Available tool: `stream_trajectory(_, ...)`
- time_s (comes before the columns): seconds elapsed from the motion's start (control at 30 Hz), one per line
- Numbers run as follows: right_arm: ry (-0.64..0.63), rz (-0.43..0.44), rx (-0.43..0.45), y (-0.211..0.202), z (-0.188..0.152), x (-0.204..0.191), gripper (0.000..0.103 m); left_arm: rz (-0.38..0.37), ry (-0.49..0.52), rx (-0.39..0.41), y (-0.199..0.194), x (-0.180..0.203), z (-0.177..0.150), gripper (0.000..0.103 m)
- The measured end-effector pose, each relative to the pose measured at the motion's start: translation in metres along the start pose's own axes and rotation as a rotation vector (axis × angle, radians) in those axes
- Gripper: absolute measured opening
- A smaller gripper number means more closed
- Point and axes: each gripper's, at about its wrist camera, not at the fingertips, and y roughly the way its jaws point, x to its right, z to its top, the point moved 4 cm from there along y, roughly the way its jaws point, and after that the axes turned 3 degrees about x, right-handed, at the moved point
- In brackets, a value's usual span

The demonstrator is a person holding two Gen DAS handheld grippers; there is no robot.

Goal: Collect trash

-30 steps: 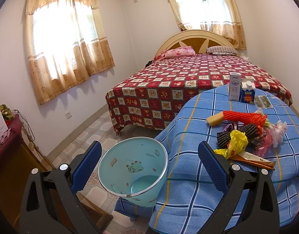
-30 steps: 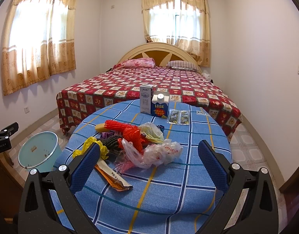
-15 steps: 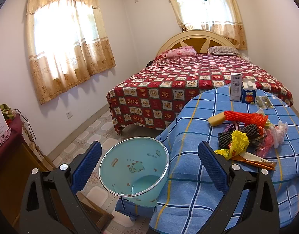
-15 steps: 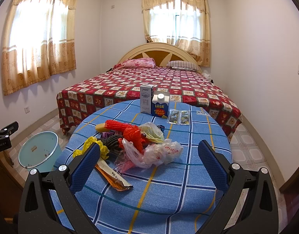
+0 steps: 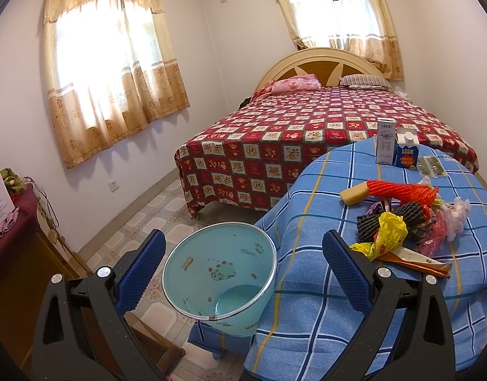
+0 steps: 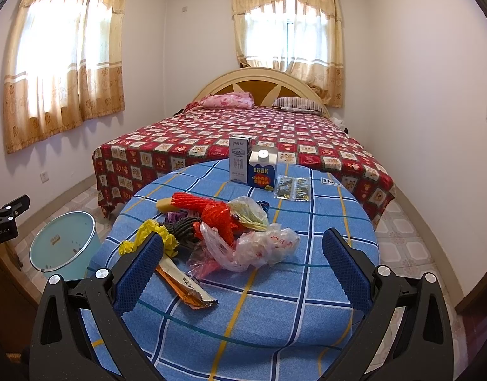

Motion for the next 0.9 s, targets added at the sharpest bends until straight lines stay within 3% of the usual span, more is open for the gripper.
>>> stream_trajectory(0.9,0.01,-0.022,-0.027,0.015,-0.011,0.007,0.098,0.005,0.013,-0.019,0.008,0.002,-0.008,0.097)
